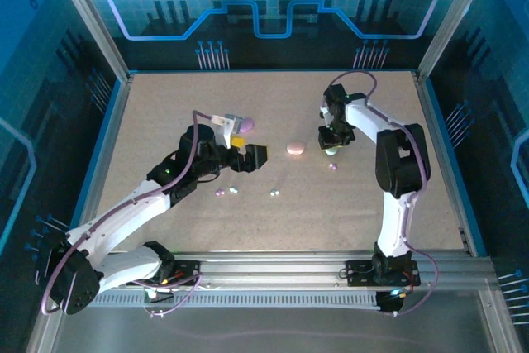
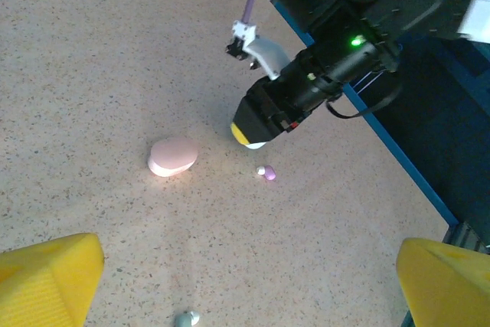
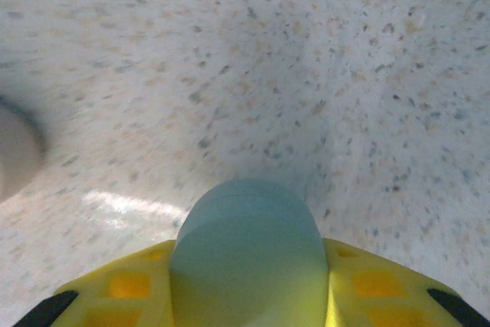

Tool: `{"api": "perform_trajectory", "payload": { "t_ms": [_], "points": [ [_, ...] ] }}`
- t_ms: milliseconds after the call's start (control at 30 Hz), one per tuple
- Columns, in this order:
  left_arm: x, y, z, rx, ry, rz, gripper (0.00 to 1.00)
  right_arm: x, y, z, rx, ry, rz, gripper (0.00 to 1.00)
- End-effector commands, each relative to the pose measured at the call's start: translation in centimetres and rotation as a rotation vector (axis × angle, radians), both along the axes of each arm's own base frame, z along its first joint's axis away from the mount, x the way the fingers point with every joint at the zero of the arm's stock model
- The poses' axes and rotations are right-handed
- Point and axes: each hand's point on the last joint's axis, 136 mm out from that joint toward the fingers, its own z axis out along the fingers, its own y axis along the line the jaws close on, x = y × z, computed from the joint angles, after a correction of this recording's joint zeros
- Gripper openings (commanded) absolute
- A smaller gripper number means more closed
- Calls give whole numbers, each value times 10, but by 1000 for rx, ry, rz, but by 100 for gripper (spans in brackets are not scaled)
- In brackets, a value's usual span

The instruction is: Insert wireless bluetooth earbuds into charging case

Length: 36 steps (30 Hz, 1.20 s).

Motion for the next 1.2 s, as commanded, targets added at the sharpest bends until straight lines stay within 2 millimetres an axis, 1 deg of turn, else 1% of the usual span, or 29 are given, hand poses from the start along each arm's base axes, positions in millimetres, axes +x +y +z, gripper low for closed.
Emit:
{"api": "perform_trajectory", "payload": {
  "t_ms": [0,133,200,300,400,433,500,600,667,800,933,1167],
  "points": [
    [1,3,25,-61,-17,25,99,-7,24,65,103,-168,27,29],
    [0,-1,36,-115,2,16,92,-36,57,134,259,-390,130,28],
    [-2,-6,45,-158,10,-11,89,-56,75,171,335,-529,223,27],
    [-7,-14,60,-226,16,-65,83,-90,97,210,381,-741,413,26],
    [-13,-23,77,-276,8,-130,77,-122,110,235,413,-924,561,26],
    [-16,-26,83,-290,5,-150,76,-130,113,240,417,-968,602,26],
    [-21,-33,93,-320,2,-203,72,-142,116,246,401,-1043,669,26],
    [-31,-44,102,-325,-14,-278,69,-154,123,253,383,-1088,753,26],
    [-37,-52,101,-298,-22,-316,68,-158,127,254,374,-1098,785,26],
    [-42,-67,90,-247,8,-361,68,-163,135,255,376,-1114,837,26],
    [-46,-77,89,-244,16,-390,67,-166,138,256,373,-1122,858,26],
    [-47,-92,86,-230,41,-413,64,-166,139,254,362,-1119,869,27]
  ]
}}
